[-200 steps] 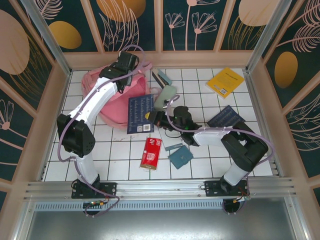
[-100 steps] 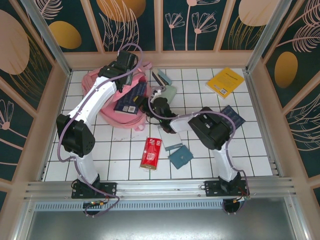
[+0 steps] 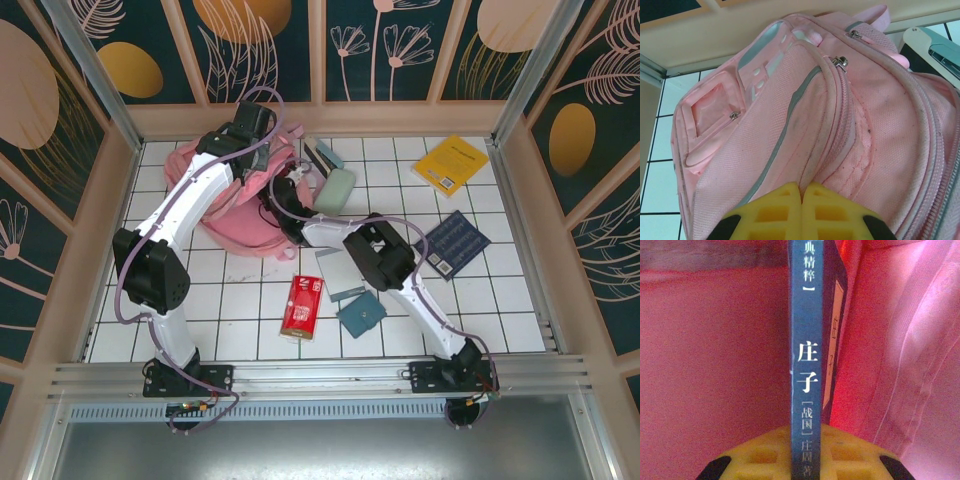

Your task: Pack books, pencil case, and school supplies into a backpack

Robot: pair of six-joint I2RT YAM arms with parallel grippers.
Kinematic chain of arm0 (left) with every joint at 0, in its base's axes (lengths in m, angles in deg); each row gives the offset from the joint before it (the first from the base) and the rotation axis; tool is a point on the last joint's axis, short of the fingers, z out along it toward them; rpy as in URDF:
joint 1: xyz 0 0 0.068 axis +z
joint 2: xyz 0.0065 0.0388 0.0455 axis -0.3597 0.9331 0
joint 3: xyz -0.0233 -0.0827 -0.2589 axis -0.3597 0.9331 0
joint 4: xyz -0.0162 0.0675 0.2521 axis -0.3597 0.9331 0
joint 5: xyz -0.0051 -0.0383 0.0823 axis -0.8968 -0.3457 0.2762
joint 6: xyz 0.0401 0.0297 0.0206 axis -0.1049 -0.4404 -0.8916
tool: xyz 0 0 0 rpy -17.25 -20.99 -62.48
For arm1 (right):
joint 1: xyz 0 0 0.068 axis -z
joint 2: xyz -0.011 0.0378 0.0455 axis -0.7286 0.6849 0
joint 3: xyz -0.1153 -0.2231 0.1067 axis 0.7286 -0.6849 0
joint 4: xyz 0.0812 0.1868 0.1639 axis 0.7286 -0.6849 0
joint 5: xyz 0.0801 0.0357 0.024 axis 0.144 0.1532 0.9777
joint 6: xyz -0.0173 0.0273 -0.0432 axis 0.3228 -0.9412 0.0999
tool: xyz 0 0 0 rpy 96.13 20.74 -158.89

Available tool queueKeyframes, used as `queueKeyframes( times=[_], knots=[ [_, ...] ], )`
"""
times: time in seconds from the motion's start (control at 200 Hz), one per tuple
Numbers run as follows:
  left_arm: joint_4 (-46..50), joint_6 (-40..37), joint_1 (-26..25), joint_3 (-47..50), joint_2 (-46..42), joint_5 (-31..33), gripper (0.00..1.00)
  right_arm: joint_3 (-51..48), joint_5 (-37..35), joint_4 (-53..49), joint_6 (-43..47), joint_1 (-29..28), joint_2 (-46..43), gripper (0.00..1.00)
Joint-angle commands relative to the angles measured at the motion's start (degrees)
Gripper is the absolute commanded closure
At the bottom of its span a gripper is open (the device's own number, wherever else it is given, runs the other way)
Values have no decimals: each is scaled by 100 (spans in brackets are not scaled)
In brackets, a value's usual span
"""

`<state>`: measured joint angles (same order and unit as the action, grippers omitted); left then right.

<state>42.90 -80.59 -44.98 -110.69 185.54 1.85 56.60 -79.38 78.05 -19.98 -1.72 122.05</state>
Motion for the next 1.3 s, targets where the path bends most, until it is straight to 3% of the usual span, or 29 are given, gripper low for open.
queueKeyframes(
  times=[0.0, 0.12, 0.205, 0.32, 0.546, 0.606, 0.636, 0.856, 0.986, 1.121, 1.296],
  knots=[
    [-452, 125, 17, -9, -310, 25, 100, 750, -788, -257, -446, -47, 422, 100],
    [-502, 96, 17, 69, -386, 40, 100, 1390, -840, -619, -566, -47, 842, 93],
    [-508, 95, 17, 87, -395, 19, 100, 1556, -634, -773, -553, -18, 952, 76],
    [-530, 72, 19, 129, -408, 65, 100, 1307, -466, -774, -361, -20, 746, 54],
    [-551, 43, 51, 114, -393, 139, 100, 422, -63, -707, -109, -38, -33, 33],
    [-576, 59, 79, 136, -395, 131, 100, 99, 18, -682, -87, -47, -275, 14],
    [-597, 61, 91, 155, -404, 129, 100, -36, 60, -719, -50, -47, -415, 10],
    [-807, 55, 130, 406, -489, 171, 100, -994, 375, -1031, 436, -73, -1408, 8],
    [-857, 9, 140, 582, -508, 430, 100, -1708, 509, -1188, 629, -73, -2029, 13],
    [-923, -69, 148, 882, -646, 865, 100, -2383, 399, -1735, 1126, -82, -2794, 18],
    [-1043, 58, 149, 1400, -826, 927, 100, -3515, 185, -2124, 1618, 39, -3873, 19]
  ],
)
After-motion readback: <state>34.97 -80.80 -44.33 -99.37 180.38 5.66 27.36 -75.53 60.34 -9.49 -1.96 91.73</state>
